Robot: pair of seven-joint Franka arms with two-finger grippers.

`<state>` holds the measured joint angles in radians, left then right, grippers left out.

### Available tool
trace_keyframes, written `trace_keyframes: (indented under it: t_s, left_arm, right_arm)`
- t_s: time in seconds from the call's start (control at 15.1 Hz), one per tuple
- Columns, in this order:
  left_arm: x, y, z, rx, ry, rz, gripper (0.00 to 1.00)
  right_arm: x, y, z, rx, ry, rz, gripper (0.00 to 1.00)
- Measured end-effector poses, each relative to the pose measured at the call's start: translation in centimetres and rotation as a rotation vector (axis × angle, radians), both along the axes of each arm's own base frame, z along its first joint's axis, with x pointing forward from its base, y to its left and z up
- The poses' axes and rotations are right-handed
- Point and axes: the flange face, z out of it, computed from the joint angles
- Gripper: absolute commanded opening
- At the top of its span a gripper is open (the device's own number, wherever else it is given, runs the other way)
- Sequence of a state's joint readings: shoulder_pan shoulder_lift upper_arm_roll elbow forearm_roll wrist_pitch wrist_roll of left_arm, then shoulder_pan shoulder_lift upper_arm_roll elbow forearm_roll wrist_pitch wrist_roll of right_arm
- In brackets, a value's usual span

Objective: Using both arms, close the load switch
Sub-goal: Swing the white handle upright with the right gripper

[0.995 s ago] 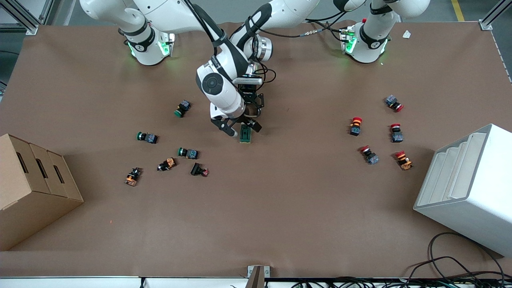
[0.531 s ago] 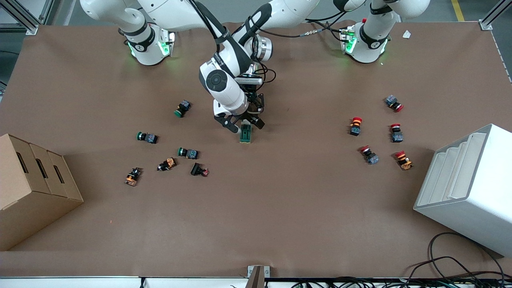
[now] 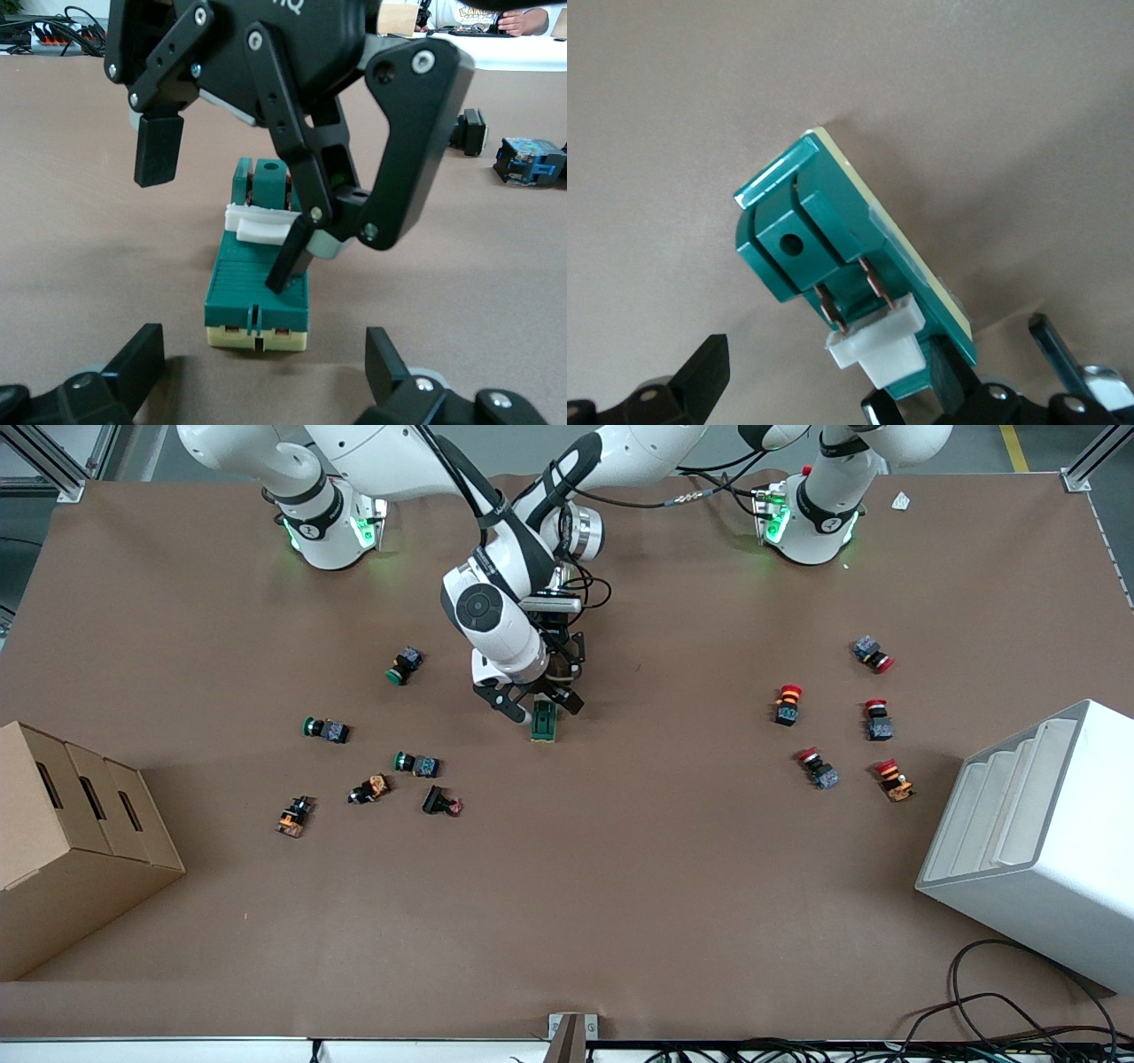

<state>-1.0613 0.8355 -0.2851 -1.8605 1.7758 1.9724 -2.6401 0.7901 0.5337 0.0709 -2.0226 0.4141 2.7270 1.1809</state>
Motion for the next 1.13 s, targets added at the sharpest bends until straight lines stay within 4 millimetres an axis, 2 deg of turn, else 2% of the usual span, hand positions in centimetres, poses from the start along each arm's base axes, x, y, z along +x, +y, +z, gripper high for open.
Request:
trace_keyframes:
  t_s: [0.6, 0.93, 1.13]
  left_arm:
    - [0.0, 0.0, 0.0, 0.000, 0.000, 0.000, 1.00]
    - [0.0, 0.0, 0.0, 0.000, 0.000, 0.000, 1.00]
    - [0.0, 0.0, 0.0, 0.000, 0.000, 0.000, 1.00]
  right_arm:
    - [1.8, -0.8, 0.7, 0.011, 0.014, -0.050, 1.00]
    - [5.0, -1.5, 3.0, 0.038, -0.003, -0.086, 1.00]
    - [5.9, -1.5, 3.6, 0.051, -0.016, -0.097, 1.00]
